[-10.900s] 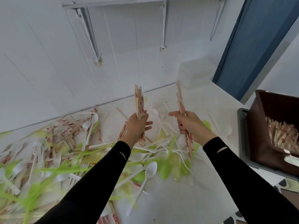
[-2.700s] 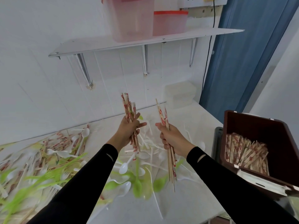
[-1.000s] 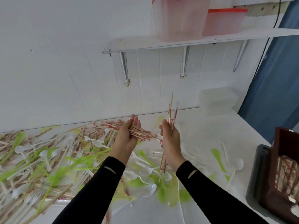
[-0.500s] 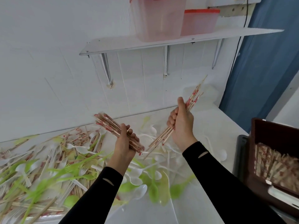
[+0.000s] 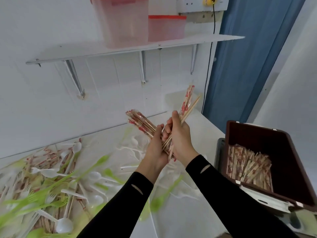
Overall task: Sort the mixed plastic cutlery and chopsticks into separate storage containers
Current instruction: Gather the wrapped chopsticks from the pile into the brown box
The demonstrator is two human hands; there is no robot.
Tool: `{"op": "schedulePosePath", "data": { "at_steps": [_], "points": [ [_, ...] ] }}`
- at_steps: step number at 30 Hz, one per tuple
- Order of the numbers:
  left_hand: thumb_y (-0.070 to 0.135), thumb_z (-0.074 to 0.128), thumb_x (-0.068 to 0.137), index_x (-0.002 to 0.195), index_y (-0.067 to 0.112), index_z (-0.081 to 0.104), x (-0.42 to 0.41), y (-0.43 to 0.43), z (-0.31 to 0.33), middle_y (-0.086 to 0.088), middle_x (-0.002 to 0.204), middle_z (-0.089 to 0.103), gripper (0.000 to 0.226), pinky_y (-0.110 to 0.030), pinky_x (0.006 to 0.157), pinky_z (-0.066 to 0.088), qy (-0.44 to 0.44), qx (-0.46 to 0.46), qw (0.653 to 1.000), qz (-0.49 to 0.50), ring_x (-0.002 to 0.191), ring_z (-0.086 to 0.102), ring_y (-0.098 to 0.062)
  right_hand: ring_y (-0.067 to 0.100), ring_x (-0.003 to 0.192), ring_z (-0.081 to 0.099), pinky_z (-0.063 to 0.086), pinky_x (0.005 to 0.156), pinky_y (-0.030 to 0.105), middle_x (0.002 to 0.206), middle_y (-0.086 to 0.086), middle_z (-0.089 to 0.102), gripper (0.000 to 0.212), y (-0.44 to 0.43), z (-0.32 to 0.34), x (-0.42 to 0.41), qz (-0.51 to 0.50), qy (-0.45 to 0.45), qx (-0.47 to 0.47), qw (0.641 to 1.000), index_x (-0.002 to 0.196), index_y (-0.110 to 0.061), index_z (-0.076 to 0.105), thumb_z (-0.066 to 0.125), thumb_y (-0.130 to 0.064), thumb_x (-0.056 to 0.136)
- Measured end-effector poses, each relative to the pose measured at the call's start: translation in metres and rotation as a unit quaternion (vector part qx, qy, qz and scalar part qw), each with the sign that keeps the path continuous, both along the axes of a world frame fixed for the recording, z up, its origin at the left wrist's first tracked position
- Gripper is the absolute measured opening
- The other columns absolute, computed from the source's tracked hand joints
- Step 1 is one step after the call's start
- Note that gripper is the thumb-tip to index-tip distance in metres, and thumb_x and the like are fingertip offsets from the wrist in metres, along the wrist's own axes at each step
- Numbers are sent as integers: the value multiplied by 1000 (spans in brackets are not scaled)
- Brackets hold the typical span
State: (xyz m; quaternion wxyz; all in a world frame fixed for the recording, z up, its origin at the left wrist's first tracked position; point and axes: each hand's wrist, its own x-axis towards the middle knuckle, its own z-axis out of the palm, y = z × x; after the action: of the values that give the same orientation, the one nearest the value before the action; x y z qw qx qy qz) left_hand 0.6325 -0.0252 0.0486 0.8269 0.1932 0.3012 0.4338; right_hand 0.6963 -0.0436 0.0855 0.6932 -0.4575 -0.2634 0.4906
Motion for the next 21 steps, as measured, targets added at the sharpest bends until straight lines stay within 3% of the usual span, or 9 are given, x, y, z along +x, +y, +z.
{"op": "schedulePosePath", "data": {
  "at_steps": [4, 7, 10, 14, 18, 21],
  "points": [
    [32, 55, 100, 120, 14, 58, 42, 4, 3, -8, 117, 65, 27, -44, 86, 56, -7, 44, 999, -3, 105, 66, -24, 10, 34, 24, 23, 34, 20, 49, -2, 26, 35, -12, 18, 66, 14, -6, 8, 1000, 90, -10, 48, 47, -43, 102],
    [21, 52, 101, 125, 18, 55, 75, -3, 10, -4, 105, 74, 24, -35, 80, 57, 17, 90, 996, -23, 88, 72, -16, 8, 37, 20, 19, 35, 18, 50, -4, 24, 29, -30, 22, 121, -3, -21, -26, 999, 101, -12, 50, 50, -41, 101],
    [20, 49, 102, 125, 29, 50, 115, -20, 13, -4, 102, 75, 25, -29, 70, 59, 61, 139, 986, -73, 87, 73, -16, 8, 40, 21, 18, 36, 18, 51, -5, 30, 28, -53, 10, 174, -32, 3, -85, 996, 108, -16, 49, 50, -43, 99],
    [27, 56, 98, 120, 32, 54, 166, -47, 7, -4, 101, 74, 22, -30, 75, 60, 101, 149, 975, -131, 85, 69, -14, 10, 40, 29, 23, 34, 18, 56, -1, 40, 24, -86, -22, 225, -89, 5, -133, 987, 123, -19, 44, 46, -30, 101],
    [24, 59, 98, 128, 18, 53, 210, -66, -6, -7, 106, 70, 32, -37, 79, 58, 128, 132, 962, -202, 80, 63, -14, 11, 44, 45, 36, 39, 23, 63, 3, 49, 10, -111, -53, 258, -107, -61, -152, 981, 110, -14, 48, 40, -18, 104],
    [9, 57, 97, 127, 2, 56, 228, -72, -14, -14, 94, 68, 30, -42, 81, 57, 195, 141, 935, -261, 81, 65, -21, 15, 56, 49, 42, 51, 27, 69, 5, 57, 22, -117, -73, 273, -83, -136, -194, 968, 100, -5, 60, 39, -12, 102]
  ]
}}
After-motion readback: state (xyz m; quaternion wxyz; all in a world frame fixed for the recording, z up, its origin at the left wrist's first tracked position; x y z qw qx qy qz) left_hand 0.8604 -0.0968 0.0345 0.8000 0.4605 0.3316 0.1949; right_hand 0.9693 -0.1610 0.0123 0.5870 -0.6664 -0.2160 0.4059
